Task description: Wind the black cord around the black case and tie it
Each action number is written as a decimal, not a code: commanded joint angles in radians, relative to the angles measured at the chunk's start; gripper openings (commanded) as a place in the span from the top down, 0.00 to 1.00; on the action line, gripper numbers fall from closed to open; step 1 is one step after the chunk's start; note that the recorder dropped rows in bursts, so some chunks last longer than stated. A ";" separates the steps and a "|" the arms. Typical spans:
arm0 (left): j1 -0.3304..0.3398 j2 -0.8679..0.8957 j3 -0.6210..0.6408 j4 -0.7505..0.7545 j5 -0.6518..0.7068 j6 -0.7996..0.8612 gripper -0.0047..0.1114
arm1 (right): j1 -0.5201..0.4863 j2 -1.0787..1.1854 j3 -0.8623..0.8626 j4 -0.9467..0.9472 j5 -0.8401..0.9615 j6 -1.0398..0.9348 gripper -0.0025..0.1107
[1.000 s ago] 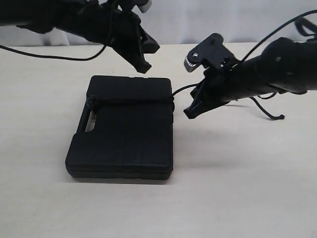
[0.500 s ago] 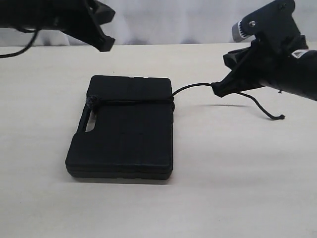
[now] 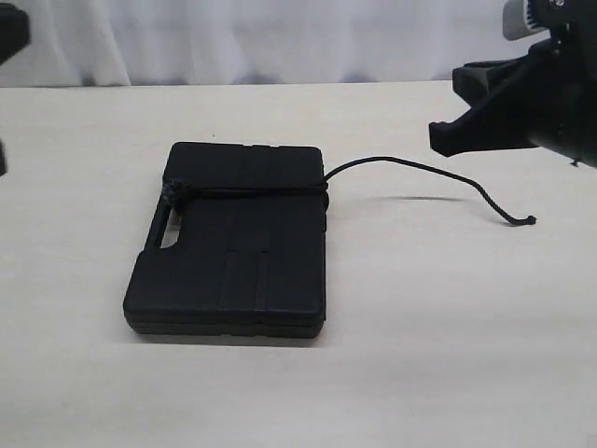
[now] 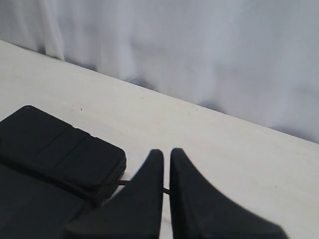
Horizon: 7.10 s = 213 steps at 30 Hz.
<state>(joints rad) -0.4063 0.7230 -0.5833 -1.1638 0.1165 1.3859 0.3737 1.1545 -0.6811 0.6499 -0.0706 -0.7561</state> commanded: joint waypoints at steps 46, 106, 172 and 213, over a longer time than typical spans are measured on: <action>-0.001 -0.520 0.120 -0.049 0.118 -0.053 0.96 | 0.001 -0.831 0.362 0.001 0.020 0.193 0.94; 0.372 -0.723 0.583 1.231 0.043 -1.453 0.96 | 0.001 -0.831 0.362 0.001 0.016 0.195 0.94; 0.429 -0.723 0.583 1.258 0.196 -1.439 0.96 | -0.184 -1.155 0.538 -0.669 0.016 0.195 0.94; 0.429 -0.723 0.583 1.255 0.209 -1.439 0.96 | -0.237 -1.155 0.681 -0.822 0.236 0.792 0.94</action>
<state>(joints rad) 0.0229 0.0021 -0.0035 0.0944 0.3313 -0.0511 0.1422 0.0053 -0.0025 -0.1758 0.1344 -0.0135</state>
